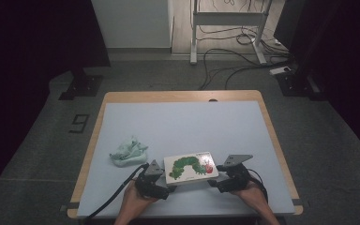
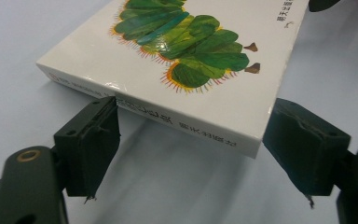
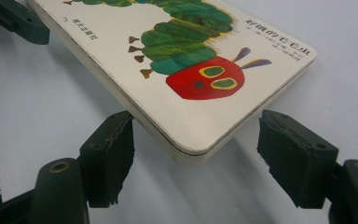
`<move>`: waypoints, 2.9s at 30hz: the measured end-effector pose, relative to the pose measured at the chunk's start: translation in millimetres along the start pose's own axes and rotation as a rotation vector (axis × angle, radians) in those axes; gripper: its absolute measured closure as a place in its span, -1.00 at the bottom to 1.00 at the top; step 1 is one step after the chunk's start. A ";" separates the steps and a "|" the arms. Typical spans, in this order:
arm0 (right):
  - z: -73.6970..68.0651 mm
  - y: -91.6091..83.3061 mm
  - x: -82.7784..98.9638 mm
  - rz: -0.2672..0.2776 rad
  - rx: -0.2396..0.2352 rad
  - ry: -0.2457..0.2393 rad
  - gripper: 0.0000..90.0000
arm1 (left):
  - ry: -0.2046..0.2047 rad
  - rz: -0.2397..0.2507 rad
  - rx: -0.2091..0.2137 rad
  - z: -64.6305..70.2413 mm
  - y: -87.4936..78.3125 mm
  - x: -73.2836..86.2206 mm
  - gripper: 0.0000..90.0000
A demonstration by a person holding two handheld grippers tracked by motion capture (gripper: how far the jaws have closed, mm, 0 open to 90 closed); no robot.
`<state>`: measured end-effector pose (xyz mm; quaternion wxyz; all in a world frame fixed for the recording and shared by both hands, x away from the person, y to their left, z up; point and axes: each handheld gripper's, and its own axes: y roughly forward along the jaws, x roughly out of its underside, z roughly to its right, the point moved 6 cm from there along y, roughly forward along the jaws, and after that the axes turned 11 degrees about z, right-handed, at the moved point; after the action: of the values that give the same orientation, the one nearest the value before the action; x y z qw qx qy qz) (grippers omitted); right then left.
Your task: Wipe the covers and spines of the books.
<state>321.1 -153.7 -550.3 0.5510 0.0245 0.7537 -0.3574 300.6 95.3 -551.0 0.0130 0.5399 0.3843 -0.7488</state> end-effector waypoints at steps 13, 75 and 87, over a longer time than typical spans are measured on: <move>1.4 9.4 8.1 -0.005 0.030 -0.019 -0.31 | 0.033 -0.036 -0.046 -5.5 6.6 6.3 -0.42; 47.2 47.4 -14.3 -0.005 0.171 -0.043 -0.21 | 0.071 -0.004 -0.118 -72.3 33.8 -14.6 -0.22; 61.8 55.3 -21.8 -0.014 0.181 -0.031 -0.25 | 0.040 0.009 -0.140 -84.6 40.0 -19.0 -0.30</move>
<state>403.7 -139.8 -568.7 0.5556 0.0635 0.7100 -0.4280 393.4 109.4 -568.2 0.0463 0.5542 0.4333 -0.7092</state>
